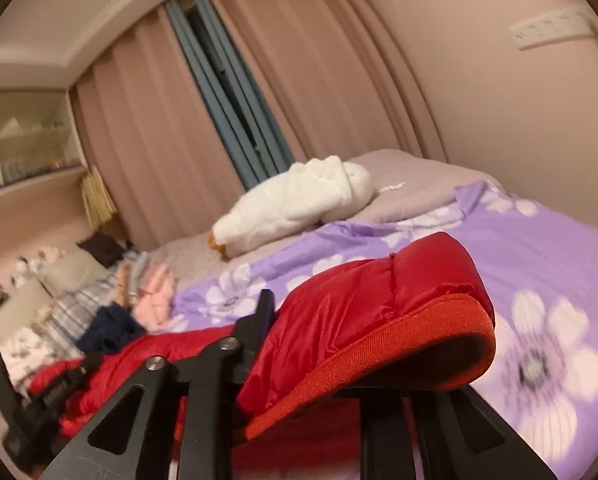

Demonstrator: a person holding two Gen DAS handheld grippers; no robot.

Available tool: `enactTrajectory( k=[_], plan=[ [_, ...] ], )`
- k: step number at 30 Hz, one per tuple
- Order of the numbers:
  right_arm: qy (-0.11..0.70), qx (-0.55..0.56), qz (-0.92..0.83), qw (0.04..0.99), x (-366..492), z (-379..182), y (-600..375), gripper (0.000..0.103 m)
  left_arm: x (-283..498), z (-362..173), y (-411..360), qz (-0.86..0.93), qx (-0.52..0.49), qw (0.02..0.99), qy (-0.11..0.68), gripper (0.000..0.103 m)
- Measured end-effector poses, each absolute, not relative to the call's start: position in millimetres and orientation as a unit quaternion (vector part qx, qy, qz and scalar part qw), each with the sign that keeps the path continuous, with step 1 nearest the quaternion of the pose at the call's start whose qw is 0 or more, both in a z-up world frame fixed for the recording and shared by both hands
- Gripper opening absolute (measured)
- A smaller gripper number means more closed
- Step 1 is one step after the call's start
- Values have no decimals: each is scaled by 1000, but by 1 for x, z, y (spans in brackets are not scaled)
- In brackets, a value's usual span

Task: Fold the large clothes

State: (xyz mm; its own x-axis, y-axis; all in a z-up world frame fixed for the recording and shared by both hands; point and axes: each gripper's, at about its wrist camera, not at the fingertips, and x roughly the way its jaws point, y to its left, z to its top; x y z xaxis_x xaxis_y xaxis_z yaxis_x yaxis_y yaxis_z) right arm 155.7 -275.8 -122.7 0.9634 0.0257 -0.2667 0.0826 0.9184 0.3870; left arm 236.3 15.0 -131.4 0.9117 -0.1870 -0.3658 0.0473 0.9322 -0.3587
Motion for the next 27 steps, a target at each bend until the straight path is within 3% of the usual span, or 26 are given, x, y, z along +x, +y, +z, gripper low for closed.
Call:
enactTrajectory(
  k=[1,3,4,6,7,8,12,15,16,17,19,22,24,27],
  plan=[
    [147,191,-22,970,170,-122,-276,39,260,-132,12,-60,-173,958,222,48],
    [165,163,-34,972,206,-120,-271,63,287,-133,11,-49,-177,951,248,52],
    [165,155,-41,973,214,-118,-270,69,295,-134,10,-51,-184,949,251,58],
    [150,143,-52,977,225,-114,-268,93,310,-135,14,-73,-210,944,243,78],
    [143,137,-54,979,228,-113,-266,95,314,-135,16,-71,-220,945,233,88],
    [137,132,-60,980,233,-111,-264,95,315,-133,21,-52,-228,950,206,90],
    [139,135,-70,979,252,-114,-268,96,319,-121,19,-17,-197,971,132,90],
    [172,166,-67,969,269,-132,-270,95,332,-142,5,-33,-148,972,178,81],
    [187,172,-68,965,275,-142,-269,92,338,-159,1,-30,-145,969,198,65],
    [199,176,-69,962,281,-152,-267,69,342,-171,-1,-27,-146,966,212,60],
    [232,183,-74,952,295,-177,-264,39,359,-214,-10,-26,-142,955,260,57],
    [289,168,-109,936,324,-222,-262,27,380,-265,-28,9,-107,943,315,49],
    [310,188,-99,927,337,-256,-268,27,381,-273,-39,22,-86,952,292,50],
    [300,181,-121,929,342,-263,-267,25,391,-279,-46,36,-69,951,299,52]
  ],
)
